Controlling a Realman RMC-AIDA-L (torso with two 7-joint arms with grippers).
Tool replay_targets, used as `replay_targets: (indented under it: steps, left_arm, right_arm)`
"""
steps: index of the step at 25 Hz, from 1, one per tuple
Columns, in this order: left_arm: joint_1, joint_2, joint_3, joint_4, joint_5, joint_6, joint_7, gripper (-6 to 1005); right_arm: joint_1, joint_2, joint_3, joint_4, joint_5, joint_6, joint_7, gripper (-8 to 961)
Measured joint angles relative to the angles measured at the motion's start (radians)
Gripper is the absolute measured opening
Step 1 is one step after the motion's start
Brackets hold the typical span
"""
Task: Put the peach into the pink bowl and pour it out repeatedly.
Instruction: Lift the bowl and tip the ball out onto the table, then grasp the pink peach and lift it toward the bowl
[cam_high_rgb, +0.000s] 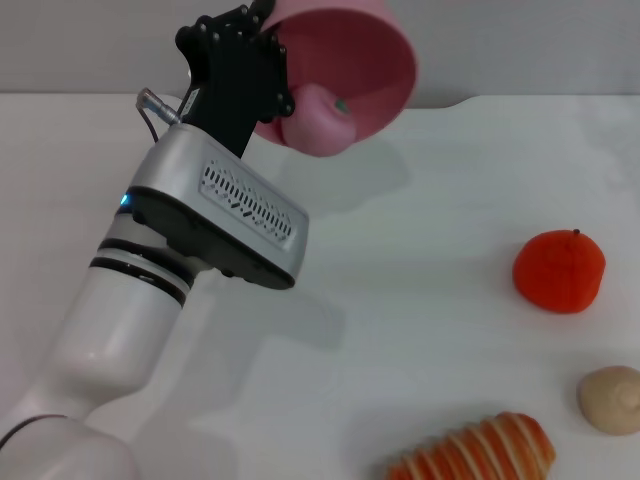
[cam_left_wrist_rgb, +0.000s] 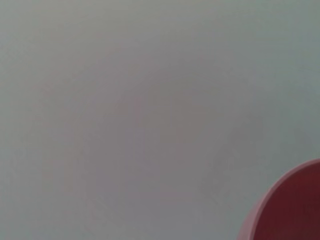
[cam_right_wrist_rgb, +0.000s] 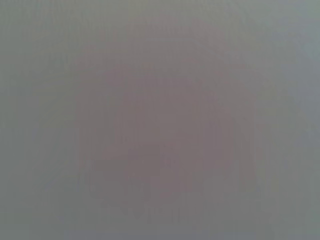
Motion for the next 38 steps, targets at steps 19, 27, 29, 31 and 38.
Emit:
replay_targets:
  steps: [19, 27, 29, 31, 38]
  left_arm:
    - [0.009, 0.0, 0.06, 0.007, 0.011, -0.063, 0.006, 39]
    - [-0.003, -0.001, -0.172, 0.097, -0.045, 0.269, -0.134, 39]
    - [-0.019, 0.0, -0.304, 0.143, -0.124, 0.475, -0.15, 39]
    - [-0.047, 0.001, -0.44, 0.161, -0.203, 0.675, -0.157, 40]
    - [-0.254, 0.013, -0.993, -0.015, -0.239, 1.384, -0.296, 40]
  right_arm:
    - [-0.002, 0.004, -0.001, 0.001, -0.001, -0.022, 0.013, 628]
    - [0.003, 0.001, -0.02, -0.024, -0.066, -0.021, 0.041, 627]
    - [-0.001, 0.001, -0.02, -0.05, -0.126, -0.019, 0.099, 627]
    - [-0.006, -0.004, -0.019, -0.095, -0.219, -0.018, 0.201, 627]
    - [-0.027, -0.033, 0.008, -0.543, -0.935, -0.088, 0.814, 627]
